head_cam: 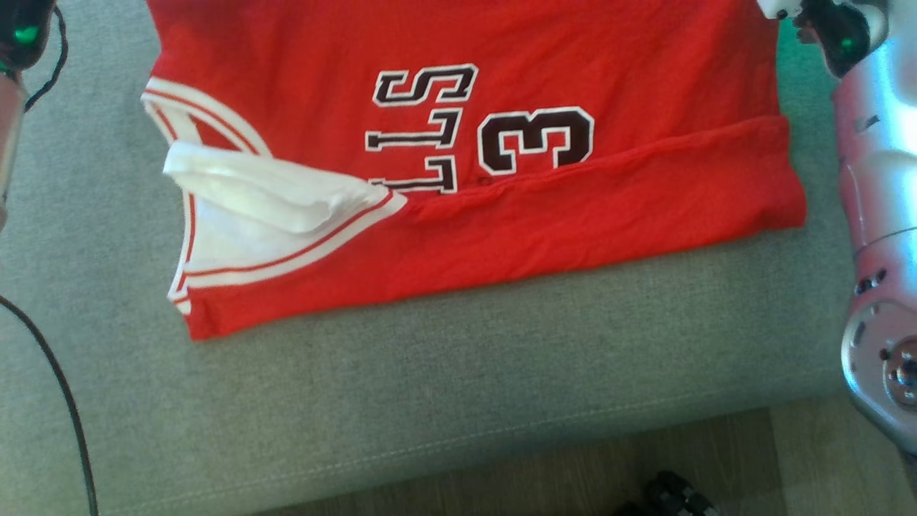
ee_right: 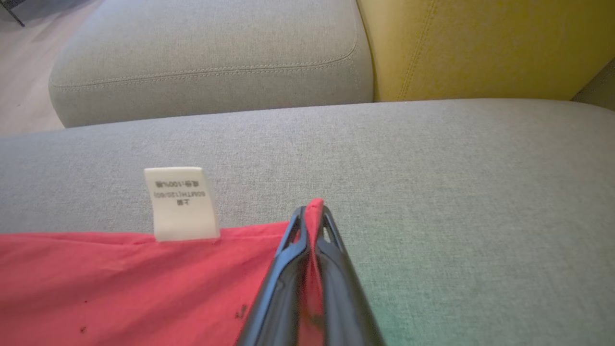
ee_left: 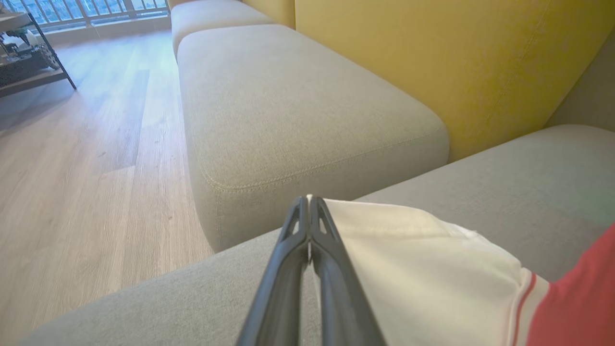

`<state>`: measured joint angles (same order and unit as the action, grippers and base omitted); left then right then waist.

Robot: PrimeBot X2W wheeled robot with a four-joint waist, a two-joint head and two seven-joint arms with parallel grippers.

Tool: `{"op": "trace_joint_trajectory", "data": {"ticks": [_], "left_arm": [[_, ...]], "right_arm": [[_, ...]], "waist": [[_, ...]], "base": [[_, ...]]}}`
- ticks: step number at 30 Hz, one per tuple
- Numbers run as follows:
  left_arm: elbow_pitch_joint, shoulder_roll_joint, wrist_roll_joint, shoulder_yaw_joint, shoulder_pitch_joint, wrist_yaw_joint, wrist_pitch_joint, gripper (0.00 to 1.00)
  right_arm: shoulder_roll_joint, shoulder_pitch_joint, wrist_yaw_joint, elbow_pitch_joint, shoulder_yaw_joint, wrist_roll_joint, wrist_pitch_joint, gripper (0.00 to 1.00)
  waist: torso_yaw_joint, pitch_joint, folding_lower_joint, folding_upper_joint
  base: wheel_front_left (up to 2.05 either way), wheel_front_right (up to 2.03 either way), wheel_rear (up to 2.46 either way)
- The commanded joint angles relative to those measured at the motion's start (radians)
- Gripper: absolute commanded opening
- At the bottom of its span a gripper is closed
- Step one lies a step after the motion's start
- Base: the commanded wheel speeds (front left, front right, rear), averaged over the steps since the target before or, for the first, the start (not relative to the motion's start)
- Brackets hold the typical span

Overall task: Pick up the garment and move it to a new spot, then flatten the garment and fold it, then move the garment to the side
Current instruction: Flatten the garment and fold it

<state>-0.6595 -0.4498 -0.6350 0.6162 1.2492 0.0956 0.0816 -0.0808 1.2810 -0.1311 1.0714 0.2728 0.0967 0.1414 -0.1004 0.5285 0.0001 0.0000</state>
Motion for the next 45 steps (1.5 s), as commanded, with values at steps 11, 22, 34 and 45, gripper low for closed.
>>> {"op": "trace_joint_trajectory", "data": {"ticks": [11,22,34,45], "left_arm": [[0.115,-0.049,-0.049,-0.075,-0.097,-0.001,-0.150,0.00],[0.457,-0.124,-0.142,-0.128,-0.451,-0.111,-0.178,0.00],[0.719,-0.166,-0.218,-0.167,-0.773,-0.257,-0.178,0.00],[0.705,-0.111,-0.280,-0.141,-0.902,-0.295,-0.173,0.00]], "right_arm": [[-0.046,-0.062,0.000,-0.035,-0.077,-0.137,-0.121,0.00],[-0.136,-0.322,0.000,-0.270,-0.243,-0.359,-0.096,0.00],[-0.203,-0.691,0.000,-0.685,-0.186,-0.445,0.035,0.00],[-0.122,-0.856,0.000,-0.863,-0.112,-0.419,0.148,1.00]], "waist": [[0.034,-0.046,-0.0001,0.0000],[0.056,-0.089,-0.0001,0.0000],[0.077,-0.099,-0.0001,0.0000],[0.078,-0.086,-0.0001,0.0000]], "base": [[0.00,0.00,0.00],[0.00,0.00,0.00],[0.00,0.00,0.00],[0.00,0.00,0.00]]}}
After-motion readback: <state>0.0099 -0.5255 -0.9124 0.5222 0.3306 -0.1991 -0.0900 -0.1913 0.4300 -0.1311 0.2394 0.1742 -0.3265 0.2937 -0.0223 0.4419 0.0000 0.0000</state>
